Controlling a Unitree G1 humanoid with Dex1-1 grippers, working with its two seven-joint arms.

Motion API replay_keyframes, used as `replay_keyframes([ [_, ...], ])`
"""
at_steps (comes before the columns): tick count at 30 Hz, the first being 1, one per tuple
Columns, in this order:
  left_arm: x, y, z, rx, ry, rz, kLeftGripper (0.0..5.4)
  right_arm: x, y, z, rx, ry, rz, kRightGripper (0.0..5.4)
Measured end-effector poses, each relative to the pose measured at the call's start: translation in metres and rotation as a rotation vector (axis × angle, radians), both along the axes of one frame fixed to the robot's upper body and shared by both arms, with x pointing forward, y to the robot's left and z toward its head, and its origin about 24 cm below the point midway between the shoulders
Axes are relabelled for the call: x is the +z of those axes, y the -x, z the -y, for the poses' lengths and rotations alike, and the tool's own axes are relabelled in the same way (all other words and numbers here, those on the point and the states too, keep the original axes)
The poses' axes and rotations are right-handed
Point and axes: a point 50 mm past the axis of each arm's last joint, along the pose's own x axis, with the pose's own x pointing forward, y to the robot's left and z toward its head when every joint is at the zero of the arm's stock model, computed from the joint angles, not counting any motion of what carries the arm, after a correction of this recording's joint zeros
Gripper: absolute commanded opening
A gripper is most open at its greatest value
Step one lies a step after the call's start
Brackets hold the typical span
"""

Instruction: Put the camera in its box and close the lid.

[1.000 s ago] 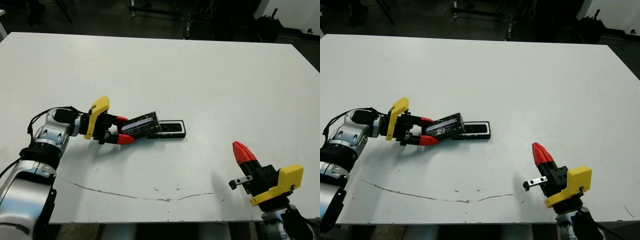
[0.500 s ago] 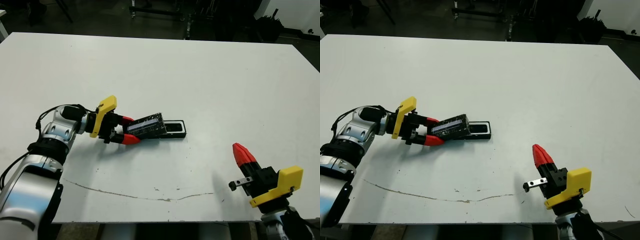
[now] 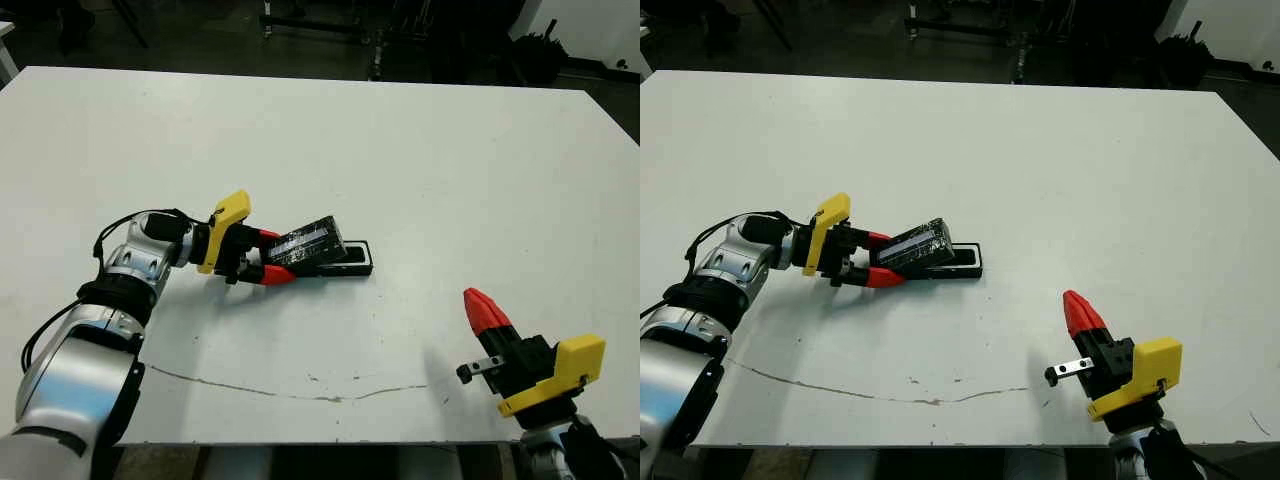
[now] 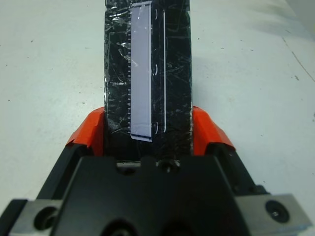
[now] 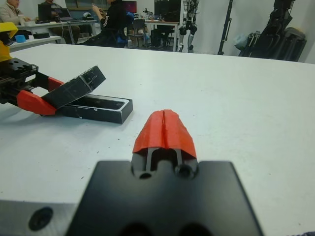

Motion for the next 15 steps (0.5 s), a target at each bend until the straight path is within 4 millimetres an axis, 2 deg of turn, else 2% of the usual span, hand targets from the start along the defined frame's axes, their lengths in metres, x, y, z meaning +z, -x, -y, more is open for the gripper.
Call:
replay_keyframes([
  [15, 0.002, -0.006, 0.019, -0.042, -0.071, 0.022, 3.16, 0.000, 0.002, 0.000, 0.011, -0.018, 0.002, 0.00],
])
